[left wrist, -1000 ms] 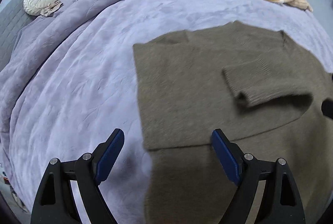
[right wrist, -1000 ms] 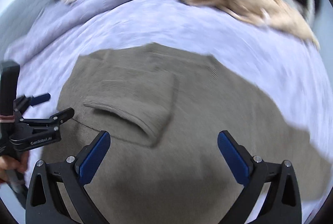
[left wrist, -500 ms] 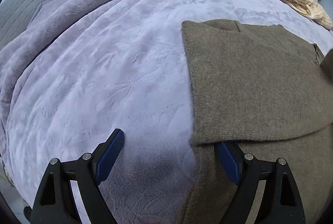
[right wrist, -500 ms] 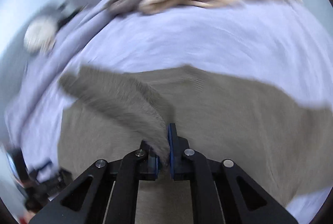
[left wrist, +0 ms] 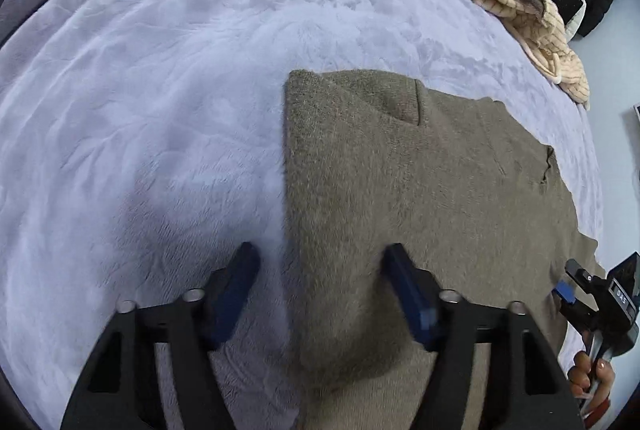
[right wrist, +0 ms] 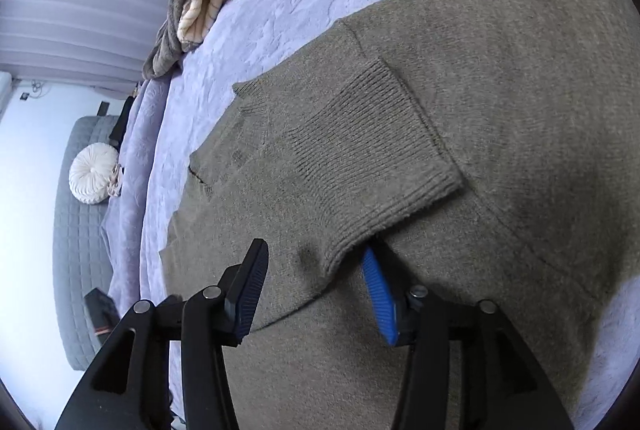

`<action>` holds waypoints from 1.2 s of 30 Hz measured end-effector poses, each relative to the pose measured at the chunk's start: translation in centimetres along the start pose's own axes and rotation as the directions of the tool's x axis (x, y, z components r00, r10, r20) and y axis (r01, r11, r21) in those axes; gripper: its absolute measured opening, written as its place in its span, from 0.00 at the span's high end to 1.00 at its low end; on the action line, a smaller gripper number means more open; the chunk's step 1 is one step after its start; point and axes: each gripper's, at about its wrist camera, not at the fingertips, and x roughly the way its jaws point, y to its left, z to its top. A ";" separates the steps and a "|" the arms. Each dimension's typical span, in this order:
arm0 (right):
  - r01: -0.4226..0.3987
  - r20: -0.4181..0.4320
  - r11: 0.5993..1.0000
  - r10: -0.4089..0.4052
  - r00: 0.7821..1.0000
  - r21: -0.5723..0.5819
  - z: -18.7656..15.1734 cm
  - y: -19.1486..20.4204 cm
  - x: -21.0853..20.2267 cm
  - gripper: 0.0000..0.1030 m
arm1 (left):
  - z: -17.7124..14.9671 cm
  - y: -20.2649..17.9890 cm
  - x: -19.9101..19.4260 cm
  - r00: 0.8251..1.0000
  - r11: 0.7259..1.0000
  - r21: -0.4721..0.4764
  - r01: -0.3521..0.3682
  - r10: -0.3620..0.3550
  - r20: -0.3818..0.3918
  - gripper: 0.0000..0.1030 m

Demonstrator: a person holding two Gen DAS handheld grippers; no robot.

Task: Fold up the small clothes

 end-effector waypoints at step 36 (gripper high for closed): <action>0.069 -0.029 0.997 -0.069 0.997 0.024 -3.9 -1.9 -4.5 0.57 | -5.8 -4.5 -4.9 0.966 0.957 0.162 -0.240 0.220 0.132 0.90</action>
